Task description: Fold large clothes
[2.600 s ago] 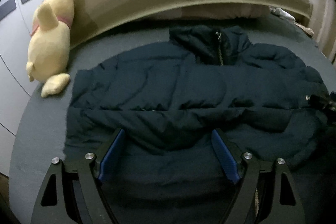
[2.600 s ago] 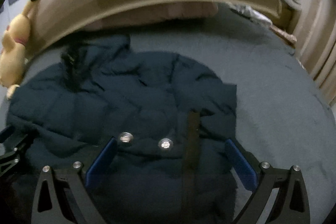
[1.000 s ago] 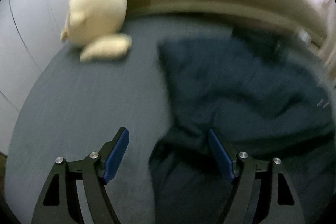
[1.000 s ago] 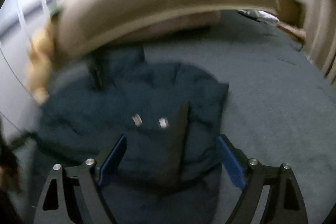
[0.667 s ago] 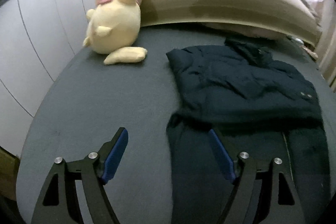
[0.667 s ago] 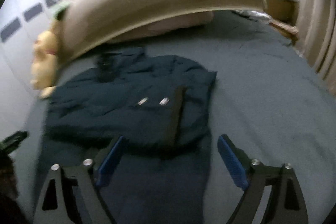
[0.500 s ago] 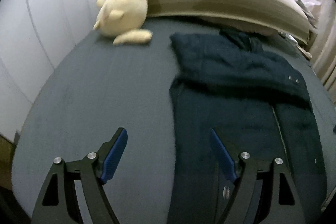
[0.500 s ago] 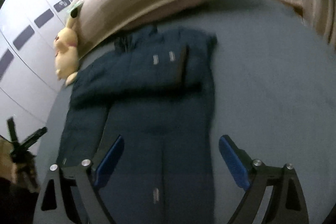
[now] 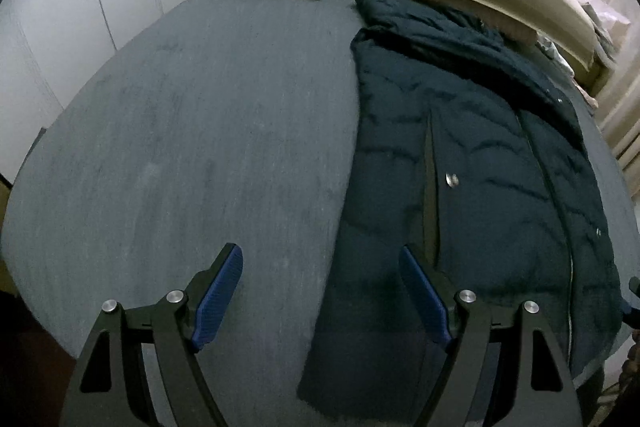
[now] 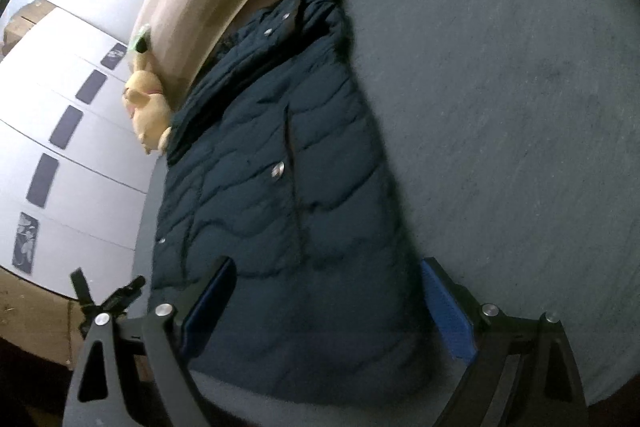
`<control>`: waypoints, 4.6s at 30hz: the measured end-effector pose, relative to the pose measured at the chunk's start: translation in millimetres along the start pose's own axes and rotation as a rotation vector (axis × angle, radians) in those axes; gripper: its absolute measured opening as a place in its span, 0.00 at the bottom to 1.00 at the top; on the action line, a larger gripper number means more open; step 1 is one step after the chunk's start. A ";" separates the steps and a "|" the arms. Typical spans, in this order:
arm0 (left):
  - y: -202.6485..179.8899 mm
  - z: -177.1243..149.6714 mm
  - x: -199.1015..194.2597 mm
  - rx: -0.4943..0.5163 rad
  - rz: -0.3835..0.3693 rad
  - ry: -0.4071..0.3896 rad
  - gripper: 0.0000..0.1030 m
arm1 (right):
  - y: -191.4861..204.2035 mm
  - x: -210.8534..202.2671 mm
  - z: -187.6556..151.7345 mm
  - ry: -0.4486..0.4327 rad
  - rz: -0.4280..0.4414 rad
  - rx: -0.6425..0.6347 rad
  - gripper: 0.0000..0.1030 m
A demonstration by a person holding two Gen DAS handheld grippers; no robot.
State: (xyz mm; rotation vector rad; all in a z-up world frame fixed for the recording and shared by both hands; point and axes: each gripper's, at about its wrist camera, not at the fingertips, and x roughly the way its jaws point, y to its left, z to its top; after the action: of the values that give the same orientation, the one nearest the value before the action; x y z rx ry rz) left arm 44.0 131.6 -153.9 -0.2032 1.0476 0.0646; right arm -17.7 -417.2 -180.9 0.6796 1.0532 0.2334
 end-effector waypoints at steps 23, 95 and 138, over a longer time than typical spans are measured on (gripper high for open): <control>17.4 -46.1 -5.1 -0.093 -0.197 0.051 0.78 | -22.3 2.2 -22.0 0.001 0.050 0.100 0.39; -13.6 -73.6 -22.7 0.088 -0.117 0.051 0.10 | -21.2 -10.3 -40.3 0.045 -0.025 0.003 0.15; -14.3 -57.6 -4.3 -0.004 -0.227 0.106 0.10 | -33.5 -8.6 -39.1 0.078 0.038 -0.006 0.15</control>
State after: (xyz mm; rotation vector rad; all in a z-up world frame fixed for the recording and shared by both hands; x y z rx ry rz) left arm -5.2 106.4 -176.1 -0.3308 1.1241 -0.1502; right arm -60.1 -431.6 -207.7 0.6901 1.1148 0.2981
